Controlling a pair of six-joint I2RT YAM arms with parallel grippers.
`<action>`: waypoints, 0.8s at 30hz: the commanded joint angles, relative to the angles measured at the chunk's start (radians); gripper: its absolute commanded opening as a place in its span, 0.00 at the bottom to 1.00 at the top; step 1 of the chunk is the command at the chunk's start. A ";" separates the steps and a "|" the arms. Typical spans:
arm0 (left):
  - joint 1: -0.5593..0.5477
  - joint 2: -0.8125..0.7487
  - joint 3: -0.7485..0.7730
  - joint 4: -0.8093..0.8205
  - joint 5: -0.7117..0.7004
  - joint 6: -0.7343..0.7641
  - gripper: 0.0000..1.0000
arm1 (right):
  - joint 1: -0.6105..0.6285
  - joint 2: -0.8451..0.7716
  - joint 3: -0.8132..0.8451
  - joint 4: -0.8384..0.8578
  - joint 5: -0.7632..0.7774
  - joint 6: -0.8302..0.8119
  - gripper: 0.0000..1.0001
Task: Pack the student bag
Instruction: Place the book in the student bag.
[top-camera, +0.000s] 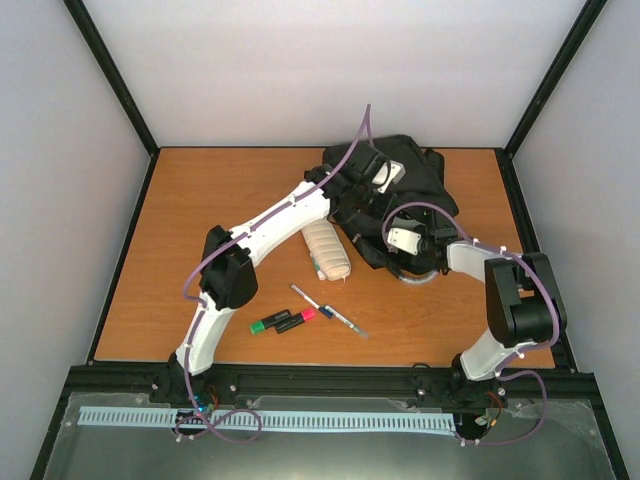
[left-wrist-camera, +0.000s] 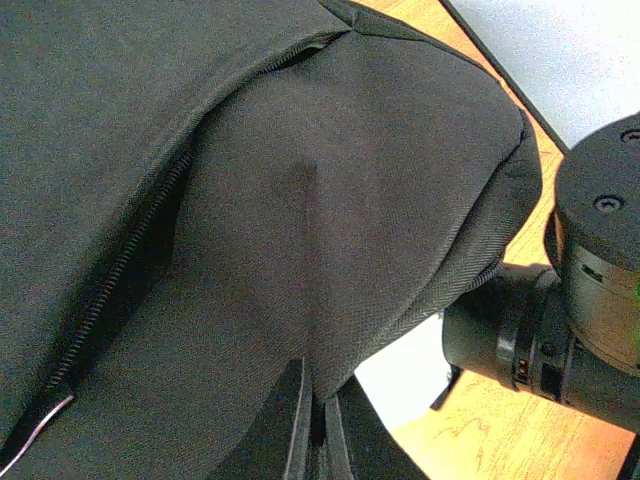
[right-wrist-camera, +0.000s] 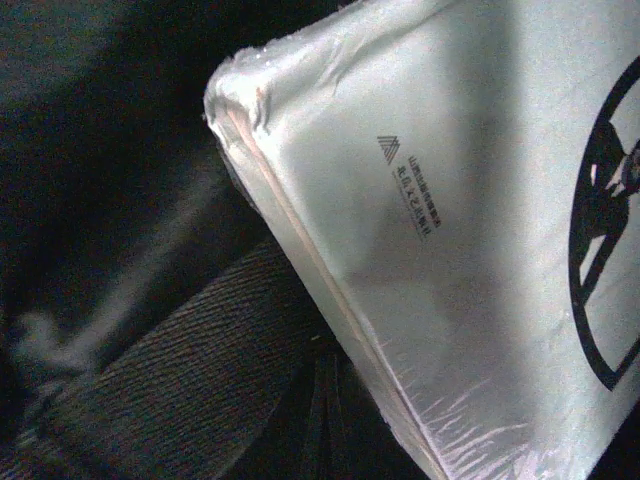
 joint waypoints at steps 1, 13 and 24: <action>-0.011 -0.073 0.041 0.012 0.077 0.018 0.01 | 0.025 0.060 0.017 0.192 0.050 0.020 0.03; -0.010 -0.068 0.035 -0.007 0.070 0.031 0.01 | 0.050 0.063 -0.038 0.334 0.074 0.065 0.07; -0.011 -0.061 0.026 -0.025 0.000 0.035 0.01 | 0.054 -0.284 -0.104 -0.181 -0.139 0.127 0.21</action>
